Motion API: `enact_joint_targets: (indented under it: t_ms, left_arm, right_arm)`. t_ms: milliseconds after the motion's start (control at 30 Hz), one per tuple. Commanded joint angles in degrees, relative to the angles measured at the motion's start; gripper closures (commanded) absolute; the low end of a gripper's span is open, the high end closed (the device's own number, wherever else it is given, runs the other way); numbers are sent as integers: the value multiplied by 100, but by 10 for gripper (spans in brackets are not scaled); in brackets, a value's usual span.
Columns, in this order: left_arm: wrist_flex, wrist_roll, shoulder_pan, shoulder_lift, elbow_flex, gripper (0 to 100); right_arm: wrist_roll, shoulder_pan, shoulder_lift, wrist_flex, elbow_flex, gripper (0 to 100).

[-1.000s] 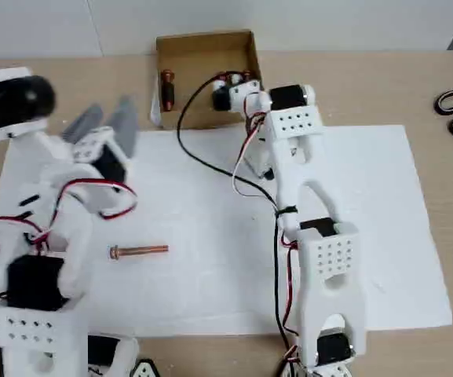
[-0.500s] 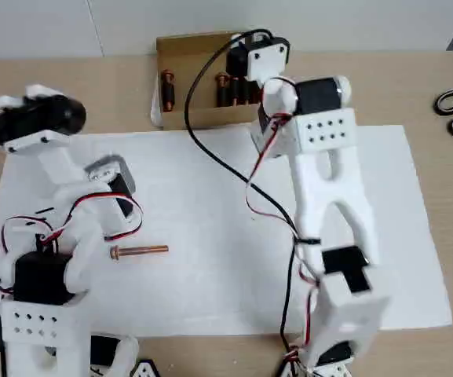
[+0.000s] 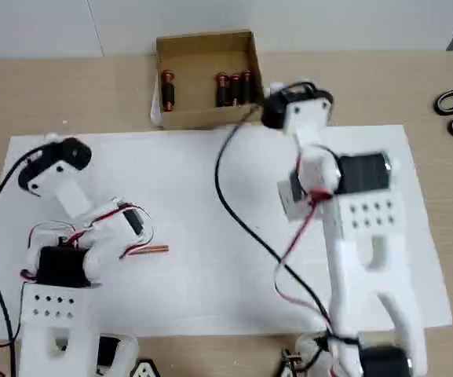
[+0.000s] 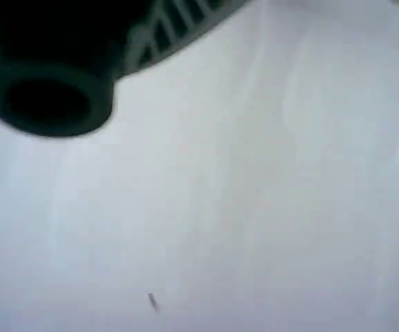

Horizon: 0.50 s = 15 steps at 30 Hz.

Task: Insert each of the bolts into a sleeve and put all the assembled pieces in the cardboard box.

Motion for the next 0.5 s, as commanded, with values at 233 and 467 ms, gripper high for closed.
enact_joint_targets:
  t_ms: [233, 467]
  left_arm:
    - [-949, 1160, -879, -123, 497, 993]
    - [-1125, 1222, -905, -114, 1007, 993]
  right_arm:
    - [-431, 1138, -1921, -497, 1714, 984]
    - [-431, 1842, -2782, -497, 2330, 984]
